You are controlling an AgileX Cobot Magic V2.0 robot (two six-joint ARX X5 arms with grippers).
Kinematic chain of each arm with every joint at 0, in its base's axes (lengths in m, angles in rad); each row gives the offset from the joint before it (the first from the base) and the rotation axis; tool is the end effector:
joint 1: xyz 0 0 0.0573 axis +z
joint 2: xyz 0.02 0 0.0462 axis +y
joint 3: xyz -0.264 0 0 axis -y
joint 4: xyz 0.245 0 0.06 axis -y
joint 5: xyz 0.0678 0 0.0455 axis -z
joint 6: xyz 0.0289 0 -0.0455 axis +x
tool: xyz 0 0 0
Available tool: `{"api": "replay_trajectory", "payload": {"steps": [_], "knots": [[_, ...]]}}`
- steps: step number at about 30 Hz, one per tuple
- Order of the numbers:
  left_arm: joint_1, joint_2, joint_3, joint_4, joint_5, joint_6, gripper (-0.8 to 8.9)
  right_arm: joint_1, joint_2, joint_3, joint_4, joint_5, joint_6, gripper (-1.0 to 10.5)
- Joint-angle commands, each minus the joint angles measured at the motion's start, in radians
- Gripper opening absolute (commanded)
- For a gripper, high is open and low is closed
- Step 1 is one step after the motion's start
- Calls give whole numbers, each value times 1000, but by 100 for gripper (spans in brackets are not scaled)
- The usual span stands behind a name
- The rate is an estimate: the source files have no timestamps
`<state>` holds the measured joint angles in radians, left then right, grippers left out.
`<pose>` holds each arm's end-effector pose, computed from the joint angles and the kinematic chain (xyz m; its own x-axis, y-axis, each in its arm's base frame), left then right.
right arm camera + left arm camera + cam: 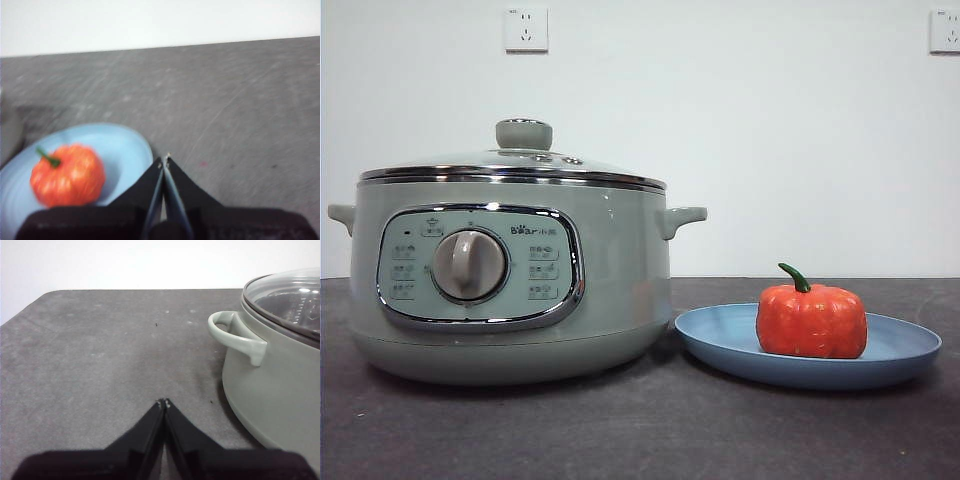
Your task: Take the pumpkin out from the steamer,put the pumpkin in the blue plate,close the lid
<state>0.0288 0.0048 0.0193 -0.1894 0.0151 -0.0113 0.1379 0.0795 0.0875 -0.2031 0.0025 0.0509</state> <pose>0.0953 0.0023 0.1515 0.9847 0.0133 -0.1740 -0.0159 0.9998 -0.0138 0.0953 0.0132 0.1677 0.9721 0.1324 -0.1939 -0.1251 0.9909 0.0494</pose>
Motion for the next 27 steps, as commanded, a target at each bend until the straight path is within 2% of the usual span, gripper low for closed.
{"api": "replay_trajectory", "payload": {"steps": [1, 27], "knots": [[4, -3, -8, -16, 13, -4, -3, -11, -34, -54, 15, -31, -27, 1], [4, -3, -8, -16, 13, -5, -4, -12, -51, -77, 21, -23, -16, 1]]}}
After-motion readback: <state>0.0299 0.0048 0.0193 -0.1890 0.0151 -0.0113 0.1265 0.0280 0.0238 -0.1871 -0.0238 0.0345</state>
